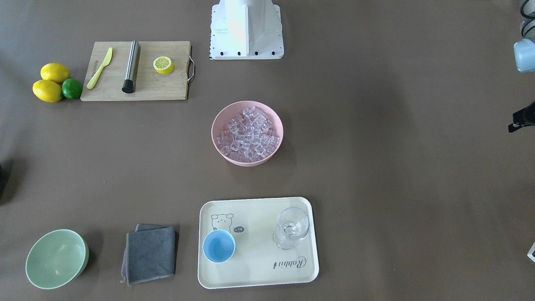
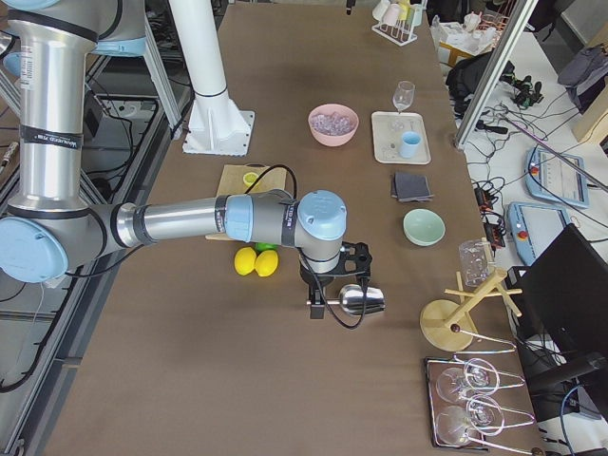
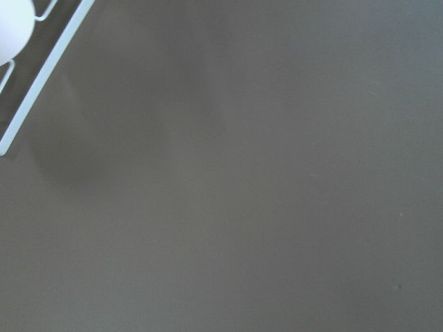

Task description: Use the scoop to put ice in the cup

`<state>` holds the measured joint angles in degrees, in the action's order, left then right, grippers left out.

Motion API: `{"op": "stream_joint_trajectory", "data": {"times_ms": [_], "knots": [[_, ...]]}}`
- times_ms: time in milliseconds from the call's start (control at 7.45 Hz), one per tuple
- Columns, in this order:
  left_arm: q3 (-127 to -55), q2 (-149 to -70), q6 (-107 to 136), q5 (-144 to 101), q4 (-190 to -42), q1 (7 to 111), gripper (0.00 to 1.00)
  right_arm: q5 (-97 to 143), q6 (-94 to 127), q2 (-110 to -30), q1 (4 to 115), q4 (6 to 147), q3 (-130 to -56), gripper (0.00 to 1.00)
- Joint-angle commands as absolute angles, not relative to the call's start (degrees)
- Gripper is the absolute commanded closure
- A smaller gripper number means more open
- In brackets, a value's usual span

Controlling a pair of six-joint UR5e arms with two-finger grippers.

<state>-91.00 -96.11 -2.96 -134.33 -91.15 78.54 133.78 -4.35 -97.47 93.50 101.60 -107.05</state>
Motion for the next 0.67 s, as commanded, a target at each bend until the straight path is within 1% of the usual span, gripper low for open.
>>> {"op": "stream_joint_trajectory", "data": {"times_ms": [0,134,403,537], "knots": [[-93.3,-97.2,-3.0,-137.0,-94.3,74.3,0.02,135.0,0.4,-98.2,90.7,96.5,-106.2,0.00],[-94.7,-97.2,-3.0,-137.5,-97.9,72.6,0.02,137.0,1.9,-101.5,88.4,89.3,-105.4,0.00],[-95.7,-97.3,-2.9,-137.5,-107.3,69.4,0.02,136.6,18.4,-102.1,81.8,71.5,-98.9,0.02],[-98.1,-97.6,-2.6,-136.8,-108.6,65.3,0.02,134.7,24.4,-102.9,78.3,65.5,-98.1,0.02]]}}
